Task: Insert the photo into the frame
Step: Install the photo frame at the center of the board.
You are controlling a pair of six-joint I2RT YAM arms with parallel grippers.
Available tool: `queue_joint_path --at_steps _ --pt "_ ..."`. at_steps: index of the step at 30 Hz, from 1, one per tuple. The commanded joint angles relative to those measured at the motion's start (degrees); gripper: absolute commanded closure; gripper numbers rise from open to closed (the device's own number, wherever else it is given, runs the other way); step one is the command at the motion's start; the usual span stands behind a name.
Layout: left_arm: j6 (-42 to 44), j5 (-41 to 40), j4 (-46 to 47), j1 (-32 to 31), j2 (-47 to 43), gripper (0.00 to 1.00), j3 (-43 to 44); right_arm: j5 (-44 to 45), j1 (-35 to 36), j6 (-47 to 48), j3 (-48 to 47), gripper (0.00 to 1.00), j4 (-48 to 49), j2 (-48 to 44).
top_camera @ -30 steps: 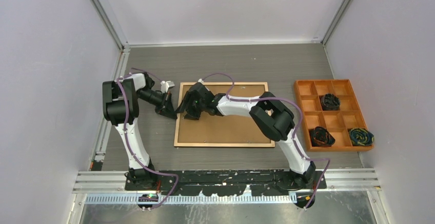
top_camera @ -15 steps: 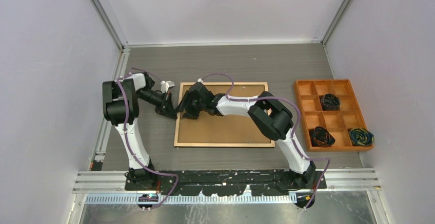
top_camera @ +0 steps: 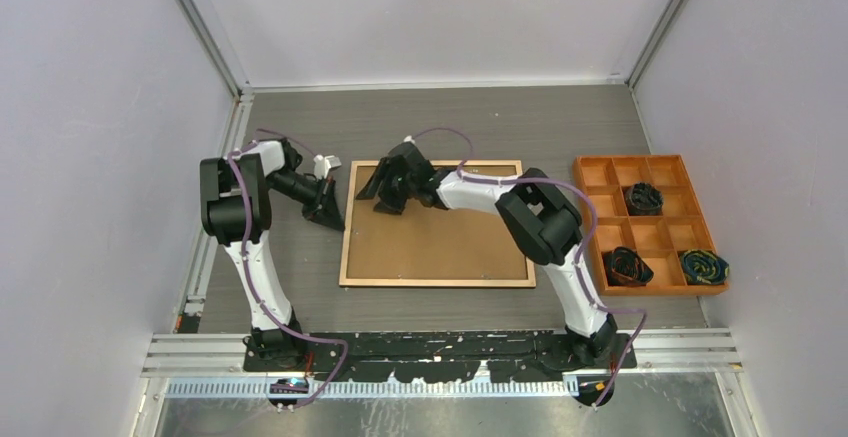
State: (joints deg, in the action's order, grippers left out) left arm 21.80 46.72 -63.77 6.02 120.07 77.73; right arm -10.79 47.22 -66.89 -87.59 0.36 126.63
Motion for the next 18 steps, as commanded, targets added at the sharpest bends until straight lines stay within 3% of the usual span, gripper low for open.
queue_joint_path --at_steps 1,7,13,18 --pt "0.7 0.4 -0.5 0.4 -3.4 0.89 4.2 1.2 -5.1 4.5 0.6 0.40 -2.7 -7.5" --pt "-2.7 1.0 -0.1 0.0 -0.2 0.70 10.4 1.9 -9.9 7.9 -0.6 0.37 -6.3 -7.8" --pt "-5.5 -0.3 1.4 -0.7 4.9 0.70 14.6 2.5 -12.1 10.4 -4.9 0.37 -9.6 -4.3" --pt "-5.3 0.0 2.3 -1.1 5.7 0.79 13.5 1.6 -12.2 9.9 -7.3 0.37 -9.8 -1.3"
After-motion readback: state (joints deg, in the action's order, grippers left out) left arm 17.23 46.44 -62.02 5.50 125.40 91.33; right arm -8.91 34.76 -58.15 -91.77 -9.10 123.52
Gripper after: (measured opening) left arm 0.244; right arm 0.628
